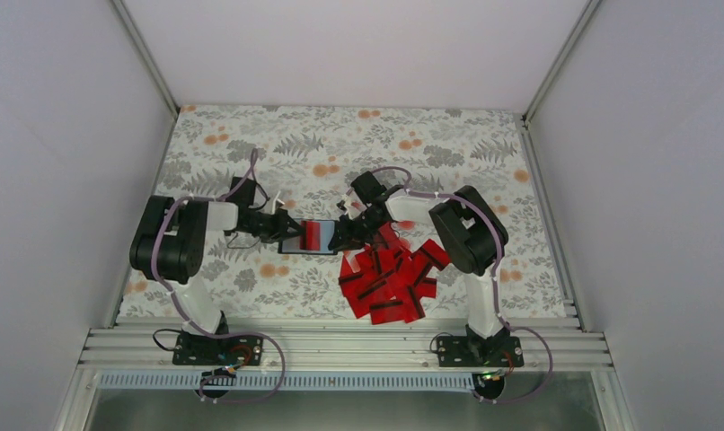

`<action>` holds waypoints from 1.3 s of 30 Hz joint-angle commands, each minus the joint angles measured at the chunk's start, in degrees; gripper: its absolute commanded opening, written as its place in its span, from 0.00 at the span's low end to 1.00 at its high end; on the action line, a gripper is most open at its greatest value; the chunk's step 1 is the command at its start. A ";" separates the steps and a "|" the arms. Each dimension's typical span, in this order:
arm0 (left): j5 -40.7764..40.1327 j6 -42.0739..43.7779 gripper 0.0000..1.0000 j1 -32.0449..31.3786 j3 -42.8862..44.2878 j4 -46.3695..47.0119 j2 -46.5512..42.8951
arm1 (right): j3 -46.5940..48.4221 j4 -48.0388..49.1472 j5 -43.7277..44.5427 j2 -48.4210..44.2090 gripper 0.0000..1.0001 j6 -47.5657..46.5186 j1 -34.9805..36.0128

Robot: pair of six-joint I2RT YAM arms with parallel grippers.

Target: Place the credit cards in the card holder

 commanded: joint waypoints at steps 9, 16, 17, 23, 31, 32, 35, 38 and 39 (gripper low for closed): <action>-1.82 -0.65 0.02 -3.03 1.58 -0.83 2.28 | 0.62 -0.38 1.42 3.01 0.19 -1.83 -0.27; -1.89 -0.93 0.02 -4.51 2.29 -0.72 3.84 | 0.89 -0.60 1.34 3.24 0.19 -2.22 -0.52; -1.98 -1.02 0.02 -4.69 2.47 -0.74 3.94 | 0.92 -0.60 1.26 3.31 0.19 -2.28 -0.57; -2.65 -2.00 0.02 -6.17 3.69 -0.59 4.70 | 1.05 -0.94 1.16 3.28 0.19 -2.75 -0.84; -4.63 -2.38 0.03 -8.50 5.79 -2.01 5.39 | 1.38 -0.91 1.15 3.23 0.19 -2.94 -1.05; -4.97 -2.37 0.03 -8.56 5.99 -2.32 5.31 | 1.36 -0.94 1.16 3.12 0.19 -2.95 -1.05; -6.45 -2.24 0.06 -8.69 6.49 -3.54 4.66 | 1.34 -0.93 1.25 2.99 0.19 -3.00 -1.06; -8.70 -1.72 0.11 -8.72 7.06 -5.54 3.55 | 1.24 -0.89 1.38 2.66 0.19 -2.96 -1.15; -9.48 -1.54 0.13 -8.69 7.24 -6.18 3.19 | 1.34 -0.95 1.42 2.47 0.19 -3.00 -1.15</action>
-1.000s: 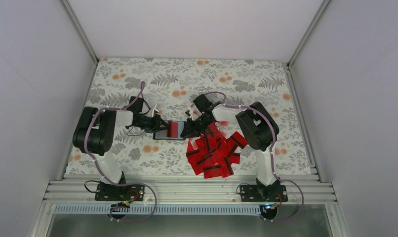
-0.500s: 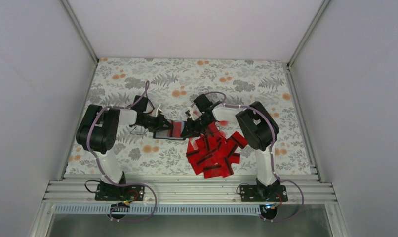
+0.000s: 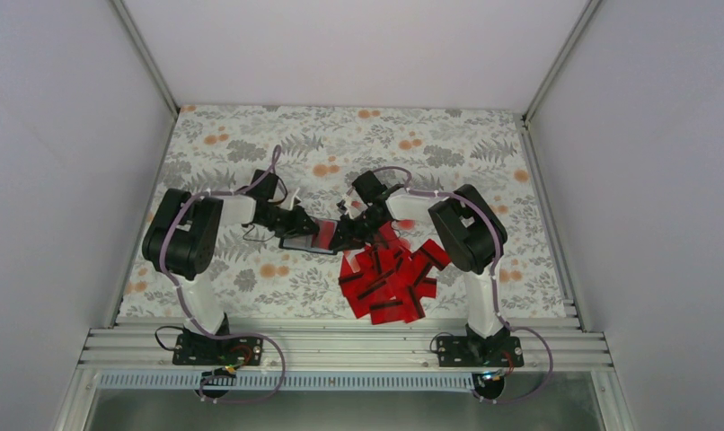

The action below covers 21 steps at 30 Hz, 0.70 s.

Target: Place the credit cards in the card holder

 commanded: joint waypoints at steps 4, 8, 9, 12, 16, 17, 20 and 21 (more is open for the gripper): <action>-6.43 1.75 0.19 -0.95 1.17 -6.59 -1.90 | 1.02 -0.84 3.42 0.87 0.19 -1.09 -0.23; -8.07 2.36 0.27 -0.95 1.34 -8.29 -3.18 | 1.31 -1.38 3.72 -0.15 0.19 -0.97 -0.34; -8.27 2.45 0.29 -0.94 1.32 -8.58 -3.51 | 1.46 -1.47 3.73 -0.36 0.19 -0.88 -0.38; -9.48 2.71 0.34 -0.99 1.33 -9.75 -4.74 | 1.92 -2.18 4.11 -1.10 0.20 -0.84 -0.39; -11.06 2.85 0.39 -0.96 1.32 -11.24 -6.38 | 2.57 -3.16 4.82 -2.29 0.20 -0.85 -0.42; -11.54 2.82 0.40 -0.97 1.34 -11.59 -6.86 | 2.66 -3.34 4.97 -2.47 0.20 -0.77 -0.42; -12.69 2.72 0.42 -1.00 1.34 -12.48 -7.77 | 3.34 -3.99 5.58 -2.99 0.20 -0.75 -0.55; -12.84 2.72 0.43 -1.01 1.26 -12.51 -7.97 | 3.64 -4.17 5.66 -3.02 0.20 -0.71 -0.51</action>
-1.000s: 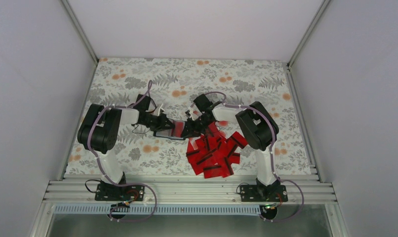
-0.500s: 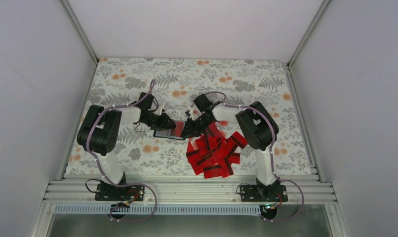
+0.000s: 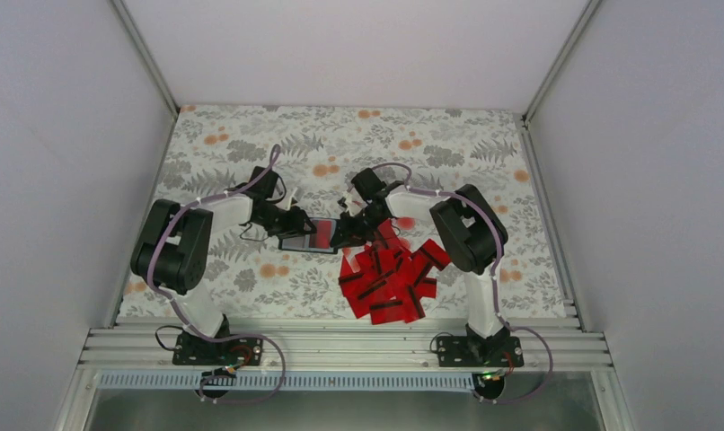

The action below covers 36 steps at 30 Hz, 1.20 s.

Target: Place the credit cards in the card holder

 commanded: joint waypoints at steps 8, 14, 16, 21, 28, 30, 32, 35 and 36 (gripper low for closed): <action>-3.84 0.19 0.42 -0.83 0.50 -2.70 -1.86 | 4.48 -2.68 4.43 -1.82 0.19 0.02 -0.71; -4.84 0.08 0.40 -1.96 1.93 -3.46 -0.97 | 5.51 -3.23 6.68 -1.08 0.18 1.11 -0.73; -5.10 0.06 0.38 -2.35 2.32 -3.50 -0.56 | 5.48 -3.45 7.69 -0.95 0.18 1.36 -0.70; -5.52 -0.01 0.37 -3.08 3.45 -3.78 0.47 | 5.04 -3.06 8.11 -0.28 0.18 1.83 -0.76; -5.60 0.05 0.36 -4.41 5.12 -4.43 2.04 | 4.57 -1.79 7.55 0.57 0.18 2.47 -0.75; -5.61 -0.02 0.36 -4.78 5.54 -4.51 2.39 | 4.61 -1.62 7.41 0.77 0.18 2.61 -0.76; -5.61 -0.04 0.36 -5.09 5.98 -4.59 2.65 | 4.51 -1.36 7.22 0.96 0.18 2.74 -0.76; -5.64 -0.12 0.36 -5.68 6.47 -4.65 2.97 | 4.57 -0.93 6.80 1.35 0.18 3.02 -0.74; -5.65 -0.20 0.36 -5.83 6.58 -4.65 2.94 | 4.61 -0.80 6.59 1.47 0.18 3.10 -0.71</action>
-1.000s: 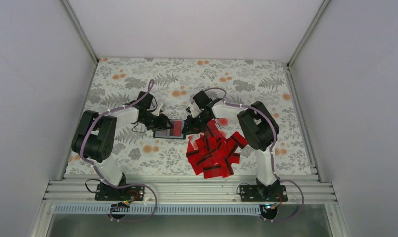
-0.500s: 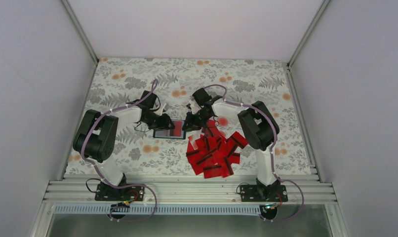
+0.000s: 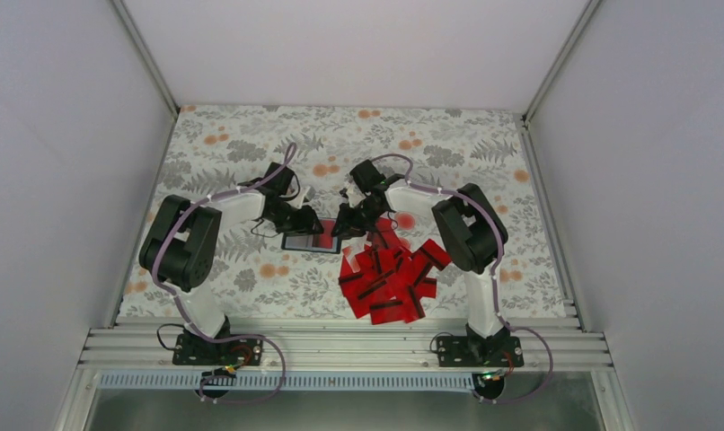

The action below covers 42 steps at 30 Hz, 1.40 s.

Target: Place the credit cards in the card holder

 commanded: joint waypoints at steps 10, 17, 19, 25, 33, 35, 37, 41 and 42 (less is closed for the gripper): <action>-4.47 -0.29 0.39 -1.02 2.95 -4.15 -3.83 | 1.42 -0.36 -0.44 -0.11 0.18 -1.21 -0.34; -11.90 1.57 0.67 2.03 4.15 -10.80 -10.34 | 0.45 -2.10 0.54 -5.25 0.20 -2.03 -0.29; -12.09 2.53 0.71 4.36 2.69 -11.22 -11.68 | -1.00 -1.58 0.57 -6.55 0.20 -1.54 -0.33; -6.60 5.65 0.78 9.42 -1.92 -9.29 -11.50 | -3.75 -0.21 0.09 -6.90 0.20 -0.94 -0.24; -2.30 7.14 0.78 12.34 -3.96 -7.03 -8.63 | -4.55 1.72 -2.66 -4.89 0.20 -0.85 -0.08; -2.28 7.85 0.78 12.57 -4.06 -6.94 -7.76 | -4.69 2.12 -2.51 -4.57 0.20 -0.65 -0.04; -2.11 8.11 0.77 12.83 -4.47 -6.82 -6.59 | -4.84 2.46 -2.58 -4.09 0.20 -0.50 -0.04; -0.49 7.82 0.76 13.06 -5.11 -5.62 -4.90 | -4.20 1.86 -2.48 -2.18 0.19 -1.22 -0.08; -0.05 7.71 0.76 13.07 -5.30 -5.17 -4.75 | -3.97 1.78 -2.31 -1.85 0.19 -1.36 -0.04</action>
